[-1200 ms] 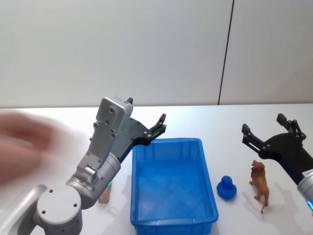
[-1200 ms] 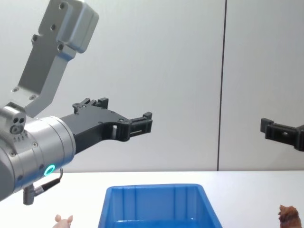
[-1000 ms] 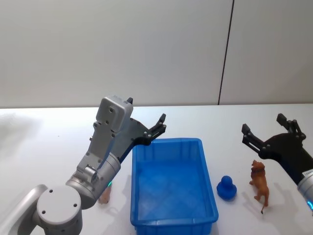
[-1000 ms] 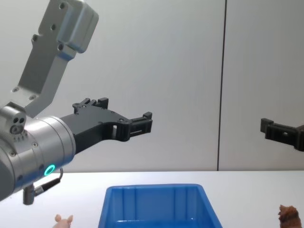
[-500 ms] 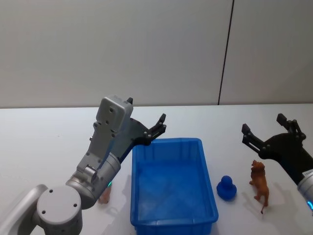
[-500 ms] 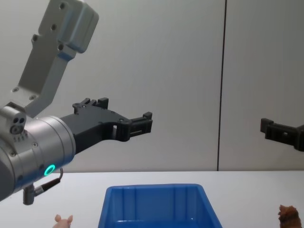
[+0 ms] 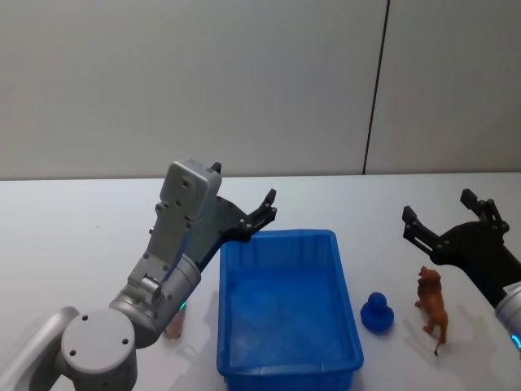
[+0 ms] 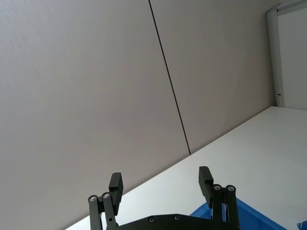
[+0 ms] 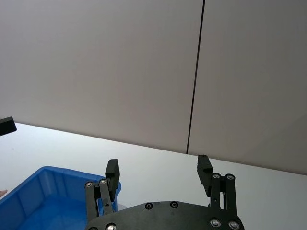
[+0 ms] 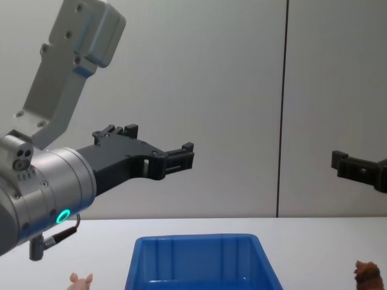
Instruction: Pick up the two dolls from the table and place them into the box.
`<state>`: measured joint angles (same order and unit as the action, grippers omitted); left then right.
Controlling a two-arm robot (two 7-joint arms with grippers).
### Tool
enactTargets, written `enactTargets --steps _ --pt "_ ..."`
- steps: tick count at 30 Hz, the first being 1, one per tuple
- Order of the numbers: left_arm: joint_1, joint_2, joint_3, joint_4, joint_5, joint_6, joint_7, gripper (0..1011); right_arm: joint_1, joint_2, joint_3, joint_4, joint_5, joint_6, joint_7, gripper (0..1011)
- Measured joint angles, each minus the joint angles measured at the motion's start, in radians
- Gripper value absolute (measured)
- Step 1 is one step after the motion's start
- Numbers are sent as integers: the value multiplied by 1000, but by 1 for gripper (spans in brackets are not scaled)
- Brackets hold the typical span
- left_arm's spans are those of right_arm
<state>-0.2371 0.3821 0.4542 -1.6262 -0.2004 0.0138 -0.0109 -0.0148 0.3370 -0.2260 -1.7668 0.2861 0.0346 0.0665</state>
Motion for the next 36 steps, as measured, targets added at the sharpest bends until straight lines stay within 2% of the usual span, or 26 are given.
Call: enactTargets --steps 7,17,28,36 --pt "0 0 0 0 0 0 0 1001 -4 -8 -6 -7 -20 24 -27 1001" --pt "0 0 0 0 0 0 0 1001 -15 -30 -18 -24 -59 110 -100 1001" --pt "0 0 0 0 0 0 0 1001 -26 -43 -18 -21 -70 194 -158 1001" --pt "0 0 0 0 0 0 0 1001 -27 -47 -12 8 -68 227 -165 1001"
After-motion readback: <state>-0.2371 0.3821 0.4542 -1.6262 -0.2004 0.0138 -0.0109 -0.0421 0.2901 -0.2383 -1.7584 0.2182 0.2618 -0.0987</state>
